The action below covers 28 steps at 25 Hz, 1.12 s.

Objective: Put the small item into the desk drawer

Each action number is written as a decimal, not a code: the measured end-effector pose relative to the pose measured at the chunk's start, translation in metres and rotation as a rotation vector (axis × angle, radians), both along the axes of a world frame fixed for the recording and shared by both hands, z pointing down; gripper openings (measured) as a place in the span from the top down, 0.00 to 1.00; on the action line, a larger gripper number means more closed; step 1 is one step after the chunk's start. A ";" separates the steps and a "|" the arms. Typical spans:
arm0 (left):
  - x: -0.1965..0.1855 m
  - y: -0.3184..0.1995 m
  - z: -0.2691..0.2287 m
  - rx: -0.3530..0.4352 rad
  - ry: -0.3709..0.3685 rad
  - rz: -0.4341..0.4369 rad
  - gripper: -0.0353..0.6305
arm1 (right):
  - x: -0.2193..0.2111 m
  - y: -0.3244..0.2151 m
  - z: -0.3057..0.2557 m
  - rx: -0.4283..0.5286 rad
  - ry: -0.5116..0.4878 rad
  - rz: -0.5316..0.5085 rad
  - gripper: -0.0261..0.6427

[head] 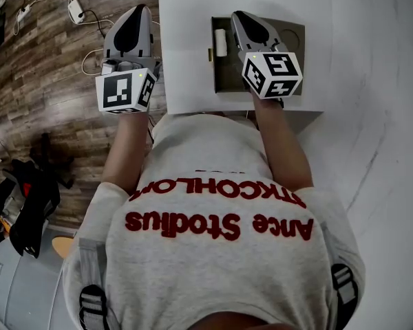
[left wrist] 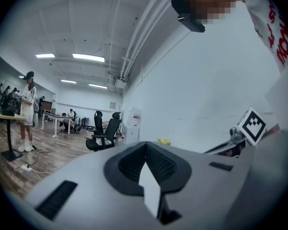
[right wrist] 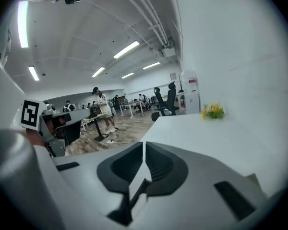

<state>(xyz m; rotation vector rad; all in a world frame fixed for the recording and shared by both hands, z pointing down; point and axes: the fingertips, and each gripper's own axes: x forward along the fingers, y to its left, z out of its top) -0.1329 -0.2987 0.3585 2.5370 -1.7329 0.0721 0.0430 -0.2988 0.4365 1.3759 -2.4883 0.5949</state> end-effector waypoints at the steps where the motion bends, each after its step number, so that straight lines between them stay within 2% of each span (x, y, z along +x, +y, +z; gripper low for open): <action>1: 0.000 -0.001 -0.004 0.012 -0.002 0.000 0.94 | 0.001 -0.003 -0.011 0.035 -0.003 0.005 0.93; 13: 0.002 0.013 -0.093 0.189 -0.001 0.017 0.94 | 0.033 0.005 -0.156 0.407 -0.043 0.092 0.95; 21: -0.001 0.028 -0.129 0.267 0.009 0.016 0.94 | 0.040 0.022 -0.201 0.528 -0.074 0.104 0.95; 28: 0.002 0.040 -0.134 0.287 0.007 0.020 0.94 | 0.049 0.035 -0.217 0.589 -0.076 0.107 0.95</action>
